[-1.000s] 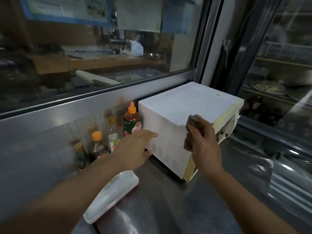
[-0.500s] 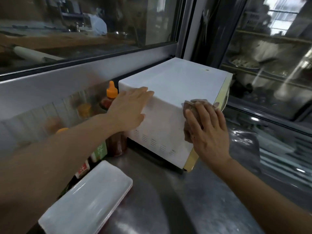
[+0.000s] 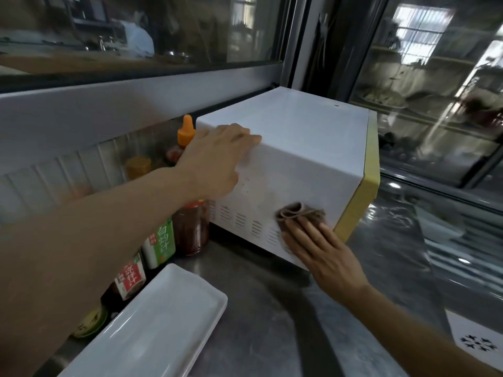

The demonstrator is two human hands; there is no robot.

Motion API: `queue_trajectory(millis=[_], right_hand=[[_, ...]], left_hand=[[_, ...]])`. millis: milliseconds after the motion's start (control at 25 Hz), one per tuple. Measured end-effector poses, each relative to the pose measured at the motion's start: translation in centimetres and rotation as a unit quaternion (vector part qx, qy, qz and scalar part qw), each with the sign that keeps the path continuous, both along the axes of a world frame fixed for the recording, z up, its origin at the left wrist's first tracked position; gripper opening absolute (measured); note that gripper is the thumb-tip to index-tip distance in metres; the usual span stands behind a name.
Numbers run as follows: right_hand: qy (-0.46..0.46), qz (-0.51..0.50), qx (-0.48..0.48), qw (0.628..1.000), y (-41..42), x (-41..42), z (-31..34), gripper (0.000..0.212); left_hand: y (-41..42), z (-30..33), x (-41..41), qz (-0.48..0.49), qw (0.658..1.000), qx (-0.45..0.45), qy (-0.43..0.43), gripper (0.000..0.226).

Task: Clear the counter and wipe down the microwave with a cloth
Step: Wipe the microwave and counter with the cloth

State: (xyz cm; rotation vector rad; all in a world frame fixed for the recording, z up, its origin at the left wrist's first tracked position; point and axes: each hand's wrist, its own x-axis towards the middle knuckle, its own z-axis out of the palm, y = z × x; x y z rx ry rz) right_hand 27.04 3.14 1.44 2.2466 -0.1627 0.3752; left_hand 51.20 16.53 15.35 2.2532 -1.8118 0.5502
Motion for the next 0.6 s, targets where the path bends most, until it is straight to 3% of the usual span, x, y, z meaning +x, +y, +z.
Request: queue_trajectory(millis=[160, 280, 360, 480, 600], right_hand=[[-0.088, -0.008, 0.047, 0.995, -0.2, 1.5, 5.0, 0.076], [-0.175, -0.024, 0.063, 0.982, 0.1, 5.2, 7.3, 0.069], [-0.142, -0.025, 0.054, 0.988, 0.6, 6.7, 6.0, 0.069], [-0.012, -0.002, 0.019, 1.0, 1.1, 5.8, 2.4, 0.061], [-0.01, 0.009, 0.023, 1.0, 1.2, 4.6, 2.8, 0.058]], left_hand=[[0.5, 1.9, 1.0, 0.003, 0.997, 0.032, -0.072, 0.072], [0.2, 2.9, 2.7, 0.043, 0.99, 0.031, -0.128, 0.054], [-0.1, 3.0, 3.2, 0.053, 0.985, 0.058, -0.156, 0.043], [-0.2, 3.2, 3.6, 0.052, 0.985, 0.074, -0.148, 0.043], [0.0, 4.1, 4.2, 0.038, 0.99, 0.104, -0.091, 0.048]])
